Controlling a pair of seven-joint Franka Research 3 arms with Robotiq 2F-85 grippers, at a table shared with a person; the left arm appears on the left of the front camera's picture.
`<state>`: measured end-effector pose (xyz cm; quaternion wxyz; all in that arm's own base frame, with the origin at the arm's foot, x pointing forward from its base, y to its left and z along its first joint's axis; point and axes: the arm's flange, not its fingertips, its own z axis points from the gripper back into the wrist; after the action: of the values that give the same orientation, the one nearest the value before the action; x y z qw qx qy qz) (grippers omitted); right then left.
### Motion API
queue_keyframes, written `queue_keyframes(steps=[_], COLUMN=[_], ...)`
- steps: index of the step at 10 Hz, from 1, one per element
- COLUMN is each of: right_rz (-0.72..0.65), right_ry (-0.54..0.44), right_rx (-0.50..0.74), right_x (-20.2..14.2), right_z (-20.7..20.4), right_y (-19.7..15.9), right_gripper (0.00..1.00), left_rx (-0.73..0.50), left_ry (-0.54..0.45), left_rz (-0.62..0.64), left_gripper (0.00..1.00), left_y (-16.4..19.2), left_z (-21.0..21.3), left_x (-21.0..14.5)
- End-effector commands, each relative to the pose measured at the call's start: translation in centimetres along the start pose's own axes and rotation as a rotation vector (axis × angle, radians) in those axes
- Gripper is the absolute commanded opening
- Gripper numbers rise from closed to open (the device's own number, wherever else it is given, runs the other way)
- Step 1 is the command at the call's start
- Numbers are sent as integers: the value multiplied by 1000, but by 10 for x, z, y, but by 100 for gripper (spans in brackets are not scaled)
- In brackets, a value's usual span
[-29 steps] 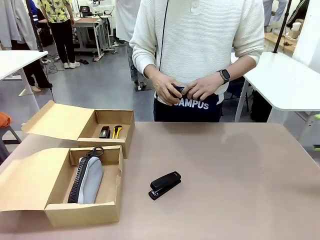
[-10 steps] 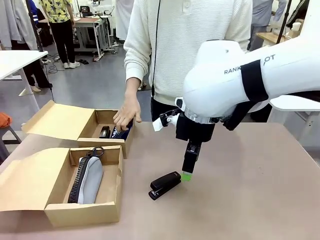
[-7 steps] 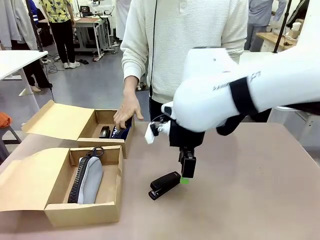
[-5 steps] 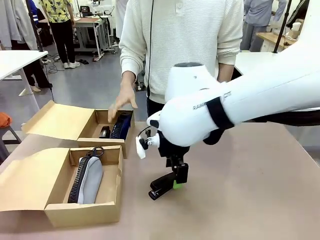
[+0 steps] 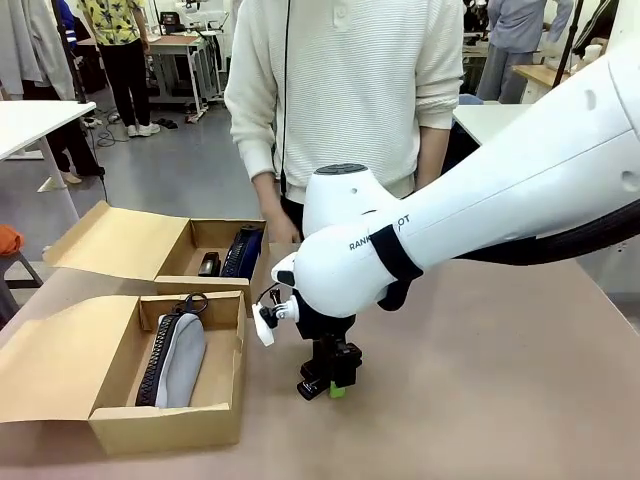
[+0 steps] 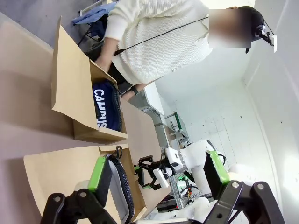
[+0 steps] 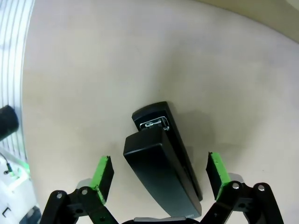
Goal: Place items inside the box.
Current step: Pick up a Pencil pouch or Stapler and place it inside the Mailer Box closest to the robot.
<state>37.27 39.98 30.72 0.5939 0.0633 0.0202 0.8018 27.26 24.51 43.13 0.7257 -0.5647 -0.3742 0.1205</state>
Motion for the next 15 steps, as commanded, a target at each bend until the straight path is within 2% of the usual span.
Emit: queue_keyframes(steps=[1, 2, 3, 4, 6, 7, 8, 10, 12, 13, 14, 15], right_rz=[19, 20, 14, 7, -18, -30, -54, -117, -269, -422, -538, -641], right_ry=[24, 20, 22, 17, 27, 29, 42, 41, -38, -89, -114, -112], right_rx=[-6, -7, -9, -7, -1, 0, 11, 23, 6, -4, -60, -96], right_x=[-10, -11, -13, -15, -22, -23, -25, -27, -35, -38, -38, -37], right_z=[7, 6, 5, 5, 5, 6, 7, 16, 47, 69, 88, 95], right_y=[0, 2, 3, 3, 8, 9, 10, 16, 50, 84, 130, 156], right_gripper=[66, 44, 9, 0, 0, 7, 0, 0, 0, 0, 0, 0], left_rx=[-22, -22, -22, -22, -22, -22, -22, -22, -22, -22, -22, -22], left_ry=[-18, -18, -18, -18, -18, -18, -18, -18, -18, -18, -18, -18], left_rz=[-19, -19, -19, -19, -19, -19, -19, -19, -19, -19, -19, -19], left_gripper=[100, 100, 100, 100, 100, 100, 100, 100, 100, 100, 100, 100], left_y=[-2, -2, -2, -2, -2, -2, -2, -2, -2, -2, -2, -2], left_z=[-1, -1, -1, -1, -1, -1, -1, -1, -1, -1, -1, -1], left_x=[0, 0, 0, 0, 0, 0, 0, 0, 0, 0, 0, 0])
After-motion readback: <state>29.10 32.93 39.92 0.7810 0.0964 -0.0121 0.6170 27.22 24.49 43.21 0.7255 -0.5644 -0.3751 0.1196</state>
